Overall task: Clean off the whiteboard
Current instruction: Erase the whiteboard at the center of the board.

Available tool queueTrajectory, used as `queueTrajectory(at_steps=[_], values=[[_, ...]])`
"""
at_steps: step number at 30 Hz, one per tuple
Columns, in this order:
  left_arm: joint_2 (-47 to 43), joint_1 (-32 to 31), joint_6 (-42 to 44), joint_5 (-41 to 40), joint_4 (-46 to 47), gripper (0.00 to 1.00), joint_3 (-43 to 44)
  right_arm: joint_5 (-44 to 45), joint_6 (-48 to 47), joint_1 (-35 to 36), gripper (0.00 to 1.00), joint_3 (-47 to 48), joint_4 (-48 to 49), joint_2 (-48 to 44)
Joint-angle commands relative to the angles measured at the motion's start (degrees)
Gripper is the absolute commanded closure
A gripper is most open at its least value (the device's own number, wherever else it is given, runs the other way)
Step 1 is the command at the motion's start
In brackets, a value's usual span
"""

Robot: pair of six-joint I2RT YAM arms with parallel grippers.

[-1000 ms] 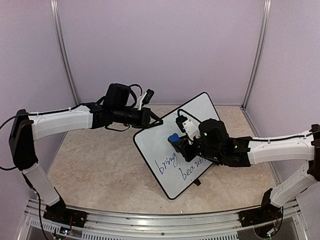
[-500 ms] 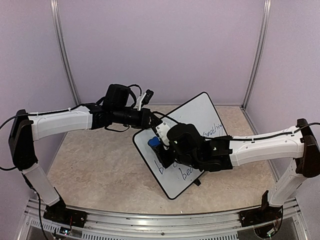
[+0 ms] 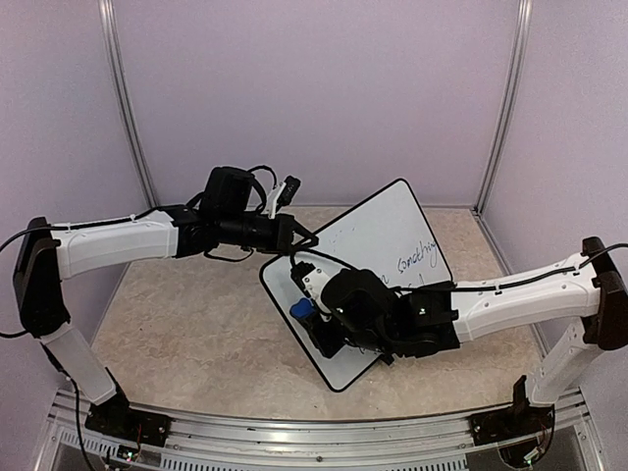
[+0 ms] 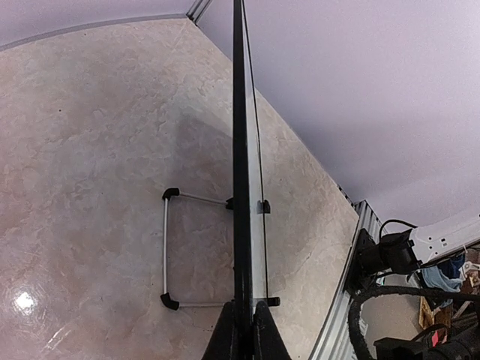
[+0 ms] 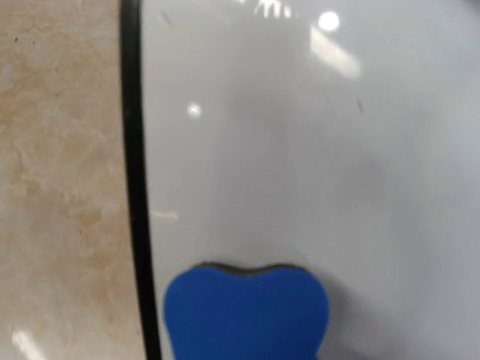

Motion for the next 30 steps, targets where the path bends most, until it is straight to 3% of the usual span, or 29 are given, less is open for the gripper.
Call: queueTrajectory(at_steps=[1,11,17,24,30], values=[[-3.1,-2.8,0.2,0.5,3.8,1.0,-1.0,-0.1,3.4,-0.2,0.73,-4.6,-6.3,0.3],[-3.5,-2.8,-0.5,0.3,6.2,1.0,-2.0,2.7,2.3,-0.2,0.73,-4.9,-7.0,-0.3],[-2.4,-2.9,-1.0,0.2,6.1,1.0,-1.6,2.5,2.3,-1.1,0.73,-5.6,-5.6,-6.4],[-1.8,-2.2,-1.5,-1.9,4.7,1.0,0.6,5.3,1.2,-1.7,0.73,-3.2,-9.6,-6.6],[-1.0,-2.5,-0.3,-7.9,-2.9,1.0,4.8,4.5,2.0,-4.5,0.73,-4.8,-8.7,-9.1]])
